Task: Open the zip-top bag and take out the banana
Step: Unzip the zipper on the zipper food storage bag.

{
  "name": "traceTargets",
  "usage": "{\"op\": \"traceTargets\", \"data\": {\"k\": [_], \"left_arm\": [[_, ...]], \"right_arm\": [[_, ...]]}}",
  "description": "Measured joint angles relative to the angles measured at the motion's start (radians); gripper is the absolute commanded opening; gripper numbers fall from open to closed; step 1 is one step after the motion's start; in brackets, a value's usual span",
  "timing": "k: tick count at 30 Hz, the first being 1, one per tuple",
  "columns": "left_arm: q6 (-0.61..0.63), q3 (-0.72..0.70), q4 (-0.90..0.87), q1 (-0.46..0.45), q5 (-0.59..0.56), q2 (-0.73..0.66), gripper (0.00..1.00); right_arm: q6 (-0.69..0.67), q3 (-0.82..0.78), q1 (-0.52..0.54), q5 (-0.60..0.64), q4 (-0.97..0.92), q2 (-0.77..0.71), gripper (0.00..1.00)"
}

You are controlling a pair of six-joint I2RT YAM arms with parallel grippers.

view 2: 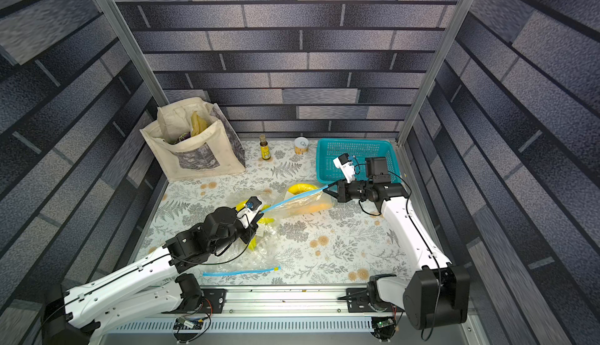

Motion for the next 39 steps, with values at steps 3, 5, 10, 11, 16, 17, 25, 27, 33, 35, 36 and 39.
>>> {"op": "traceTargets", "data": {"k": [3, 5, 10, 11, 16, 17, 25, 27, 33, 35, 36, 39], "left_arm": [[-0.022, -0.011, -0.013, -0.023, -0.015, -0.035, 0.13], [-0.035, -0.013, -0.016, -0.032, -0.020, -0.041, 0.13], [-0.065, -0.013, -0.062, -0.042, -0.043, -0.040, 0.41], [-0.074, -0.013, -0.069, -0.046, -0.047, -0.040, 0.49], [-0.080, 0.000, -0.052, -0.062, -0.049, -0.055, 0.69], [-0.075, 0.013, -0.036, -0.062, -0.047, -0.055, 0.74], [-0.066, 0.239, 0.066, 0.041, 0.131, 0.184, 0.79], [-0.064, 0.284, 0.082, 0.061, 0.194, 0.277, 0.77], [-0.039, 0.377, 0.098, 0.083, 0.357, 0.496, 0.68], [-0.034, 0.406, 0.099, 0.094, 0.405, 0.537, 0.66], [-0.032, 0.415, 0.099, 0.099, 0.424, 0.546, 0.66], [-0.019, 0.437, 0.103, 0.105, 0.459, 0.551, 0.66]], "right_arm": [[0.000, -0.026, -0.001, 0.002, -0.010, -0.021, 0.00], [0.004, -0.031, -0.002, 0.004, -0.011, -0.036, 0.00], [0.018, -0.037, -0.027, 0.035, 0.001, -0.052, 0.00], [0.024, -0.041, -0.034, 0.038, 0.009, -0.052, 0.00], [0.030, -0.095, -0.045, 0.038, 0.026, -0.071, 0.00], [0.030, -0.109, -0.045, 0.037, 0.025, -0.078, 0.00], [0.039, -0.143, -0.045, 0.006, 0.037, -0.111, 0.00], [0.040, -0.143, -0.045, -0.006, 0.043, -0.116, 0.00], [0.041, -0.146, -0.045, -0.026, 0.054, -0.130, 0.00], [0.041, -0.147, -0.045, -0.028, 0.054, -0.130, 0.00], [0.041, -0.147, -0.045, -0.028, 0.054, -0.130, 0.00], [0.041, -0.148, -0.045, -0.028, 0.054, -0.130, 0.00]]}}
